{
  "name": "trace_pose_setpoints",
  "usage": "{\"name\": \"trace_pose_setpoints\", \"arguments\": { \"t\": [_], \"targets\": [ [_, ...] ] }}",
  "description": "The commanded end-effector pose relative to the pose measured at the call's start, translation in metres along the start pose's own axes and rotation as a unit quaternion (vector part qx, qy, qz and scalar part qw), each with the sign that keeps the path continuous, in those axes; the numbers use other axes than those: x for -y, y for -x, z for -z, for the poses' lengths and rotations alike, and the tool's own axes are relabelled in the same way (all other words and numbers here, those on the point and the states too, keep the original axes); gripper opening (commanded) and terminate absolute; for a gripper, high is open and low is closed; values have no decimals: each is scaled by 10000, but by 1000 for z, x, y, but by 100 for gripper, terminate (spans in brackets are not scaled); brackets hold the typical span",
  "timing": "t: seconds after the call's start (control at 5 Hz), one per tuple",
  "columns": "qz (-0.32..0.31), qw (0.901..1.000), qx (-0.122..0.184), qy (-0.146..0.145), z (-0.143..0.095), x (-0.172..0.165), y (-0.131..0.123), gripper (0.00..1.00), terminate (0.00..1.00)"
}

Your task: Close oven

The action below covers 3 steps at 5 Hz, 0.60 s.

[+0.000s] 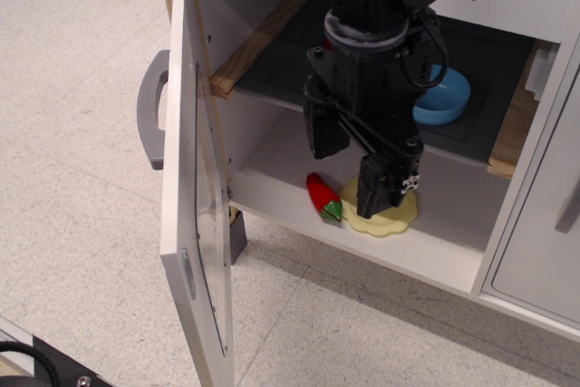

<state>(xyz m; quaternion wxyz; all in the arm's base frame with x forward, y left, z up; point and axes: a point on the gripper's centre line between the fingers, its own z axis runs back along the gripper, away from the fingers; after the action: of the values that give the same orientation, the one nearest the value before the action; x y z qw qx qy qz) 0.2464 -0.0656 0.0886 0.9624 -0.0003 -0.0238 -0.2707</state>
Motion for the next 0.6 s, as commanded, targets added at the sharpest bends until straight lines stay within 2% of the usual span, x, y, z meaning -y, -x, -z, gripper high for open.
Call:
{"name": "trace_pose_setpoints", "arguments": {
  "t": [0.0, 0.2, 0.4],
  "targets": [
    [0, 10000, 0, 0, 0, 0, 0, 100, 0],
    [-891, 9945, 506, -198, -21, -23, 13, 100, 0],
    [-1955, 9776, 716, -317, -45, -40, 32, 100, 0]
  ]
}}
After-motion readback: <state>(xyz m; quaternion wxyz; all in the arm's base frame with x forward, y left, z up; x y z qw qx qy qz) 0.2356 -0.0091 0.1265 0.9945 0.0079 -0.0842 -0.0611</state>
